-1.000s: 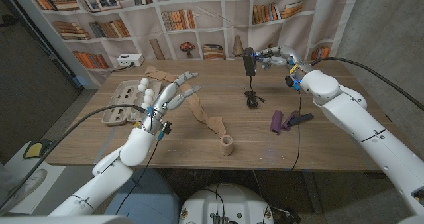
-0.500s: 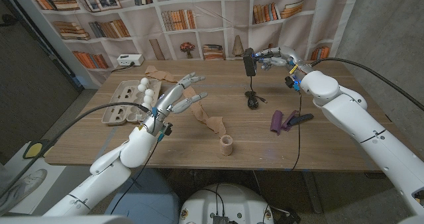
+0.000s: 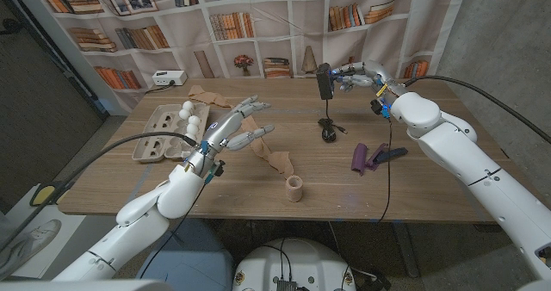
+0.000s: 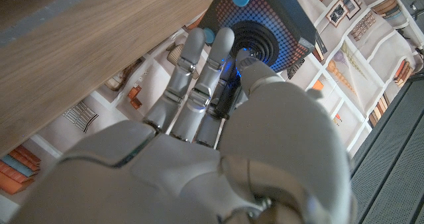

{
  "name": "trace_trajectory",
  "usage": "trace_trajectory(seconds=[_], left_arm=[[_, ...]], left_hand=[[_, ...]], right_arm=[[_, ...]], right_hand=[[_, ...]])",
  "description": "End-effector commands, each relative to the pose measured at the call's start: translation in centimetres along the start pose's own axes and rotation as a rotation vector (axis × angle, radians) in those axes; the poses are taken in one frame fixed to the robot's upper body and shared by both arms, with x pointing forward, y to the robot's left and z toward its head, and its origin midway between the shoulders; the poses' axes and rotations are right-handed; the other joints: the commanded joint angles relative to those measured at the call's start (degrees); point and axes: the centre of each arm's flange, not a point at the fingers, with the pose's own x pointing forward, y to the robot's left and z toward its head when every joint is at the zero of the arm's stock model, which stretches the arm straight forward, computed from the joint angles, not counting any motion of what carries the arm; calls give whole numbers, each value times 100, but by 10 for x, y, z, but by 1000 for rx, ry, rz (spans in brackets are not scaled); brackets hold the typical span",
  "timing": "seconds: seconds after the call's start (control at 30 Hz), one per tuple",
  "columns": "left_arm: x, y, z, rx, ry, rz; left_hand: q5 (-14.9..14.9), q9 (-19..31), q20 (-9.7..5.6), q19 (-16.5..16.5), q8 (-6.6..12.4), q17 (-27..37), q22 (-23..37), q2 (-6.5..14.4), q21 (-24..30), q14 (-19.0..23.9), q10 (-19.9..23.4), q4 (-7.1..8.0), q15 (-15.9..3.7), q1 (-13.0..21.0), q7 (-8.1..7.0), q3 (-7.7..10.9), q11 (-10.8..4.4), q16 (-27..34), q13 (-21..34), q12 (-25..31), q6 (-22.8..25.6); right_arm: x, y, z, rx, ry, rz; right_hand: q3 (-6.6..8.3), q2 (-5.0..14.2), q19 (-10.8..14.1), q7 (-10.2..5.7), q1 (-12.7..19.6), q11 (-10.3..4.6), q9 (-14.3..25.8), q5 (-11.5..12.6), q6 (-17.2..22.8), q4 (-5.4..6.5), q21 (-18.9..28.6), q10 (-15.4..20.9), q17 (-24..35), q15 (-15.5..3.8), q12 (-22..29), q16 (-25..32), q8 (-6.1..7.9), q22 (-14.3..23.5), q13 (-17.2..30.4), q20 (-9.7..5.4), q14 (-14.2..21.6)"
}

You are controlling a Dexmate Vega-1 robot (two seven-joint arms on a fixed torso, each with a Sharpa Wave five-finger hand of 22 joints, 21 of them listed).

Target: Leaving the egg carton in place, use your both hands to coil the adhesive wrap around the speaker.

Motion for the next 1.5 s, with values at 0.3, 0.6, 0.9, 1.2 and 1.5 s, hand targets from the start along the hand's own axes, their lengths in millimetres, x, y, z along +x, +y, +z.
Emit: trace_trajectory(seconds=[0.3,0.6,0.9,1.2,1.5], left_arm=[[3,-9,14,115,-69,4],[4,-14,22,125,-89,-15],[9,-15,30,152,-126,-28],[9,-17,36,162,-153,-26],[10,-17,37,191,-176,-38]], left_hand=[[-16,24,49,21,35,4,13,-23,36,137,192,6,-47,115,-51,-67,-187,32,18,67,134],[-12,27,54,18,34,4,14,-38,36,165,259,10,-62,126,-48,-91,-166,31,21,80,176],[-7,32,75,9,50,4,15,-53,35,183,420,22,-67,139,-24,-129,-206,24,34,122,286],[4,47,74,318,-56,16,35,-83,140,507,7,29,-57,187,-59,-208,-195,99,54,-78,134],[7,54,178,364,-88,26,42,-132,136,944,-169,38,52,196,-94,-266,-221,192,62,-156,69]], right_arm=[[4,-3,-5,4,-1,5],[5,-4,-8,-3,-12,3],[7,-6,-12,-1,-9,4],[8,-8,-16,2,-2,3],[10,-8,-20,6,6,1]], right_hand=[[233,213,-42,28,149,111,-4,33,25,165,67,306,41,-332,12,-15,-19,13,450,-467,64],[236,213,-51,20,145,114,-4,33,25,166,92,305,47,-332,2,-25,-21,10,457,-466,74],[241,213,-65,26,142,99,-4,33,30,167,121,309,51,-329,-7,-45,-20,7,466,-469,74],[242,209,-77,27,137,106,-5,32,31,166,141,330,58,-332,-14,-51,-22,4,464,-470,88],[246,207,-86,22,133,98,-5,32,33,167,162,331,57,-330,-31,-70,-23,1,457,-469,85]])
